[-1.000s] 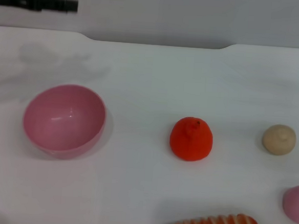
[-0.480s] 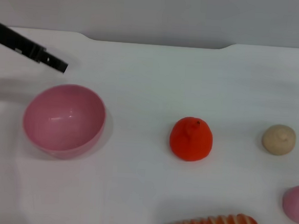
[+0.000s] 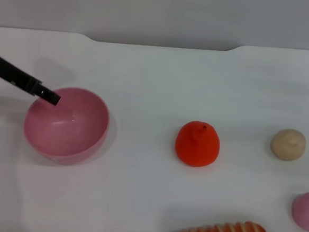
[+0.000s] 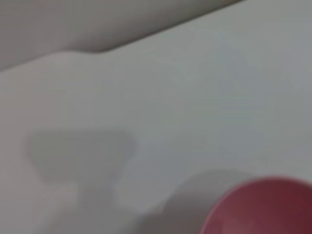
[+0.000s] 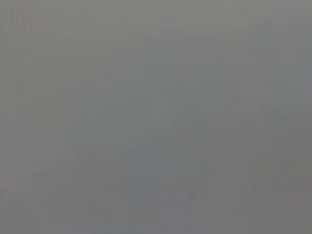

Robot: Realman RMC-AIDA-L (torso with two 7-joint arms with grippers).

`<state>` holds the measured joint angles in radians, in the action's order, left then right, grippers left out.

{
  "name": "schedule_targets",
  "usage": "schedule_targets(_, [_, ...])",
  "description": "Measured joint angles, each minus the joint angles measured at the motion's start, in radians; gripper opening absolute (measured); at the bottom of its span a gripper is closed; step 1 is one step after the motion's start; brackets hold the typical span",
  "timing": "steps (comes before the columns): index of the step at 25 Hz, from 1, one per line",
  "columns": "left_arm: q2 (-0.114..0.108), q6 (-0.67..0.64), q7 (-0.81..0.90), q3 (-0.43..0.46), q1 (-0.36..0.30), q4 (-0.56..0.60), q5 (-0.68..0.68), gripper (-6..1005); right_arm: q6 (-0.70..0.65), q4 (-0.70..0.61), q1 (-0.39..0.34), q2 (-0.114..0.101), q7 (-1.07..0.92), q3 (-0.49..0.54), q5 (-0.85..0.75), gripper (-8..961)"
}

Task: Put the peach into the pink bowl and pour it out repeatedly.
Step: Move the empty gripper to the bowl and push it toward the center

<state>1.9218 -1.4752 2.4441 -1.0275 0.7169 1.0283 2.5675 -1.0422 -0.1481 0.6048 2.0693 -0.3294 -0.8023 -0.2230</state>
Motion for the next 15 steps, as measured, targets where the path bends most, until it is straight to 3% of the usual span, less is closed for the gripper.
schedule_targets(1, [0.011, 0.013, -0.002, -0.003, -0.019, -0.002, 0.026, 810, 0.000, -0.001, 0.001, 0.000, 0.000, -0.001, 0.000, 649])
schedule_targets(15, [0.035, 0.082, -0.003, -0.012, -0.077, -0.035, 0.056, 810, 0.000, -0.003, 0.018, 0.001, -0.005, -0.005, -0.005, 650])
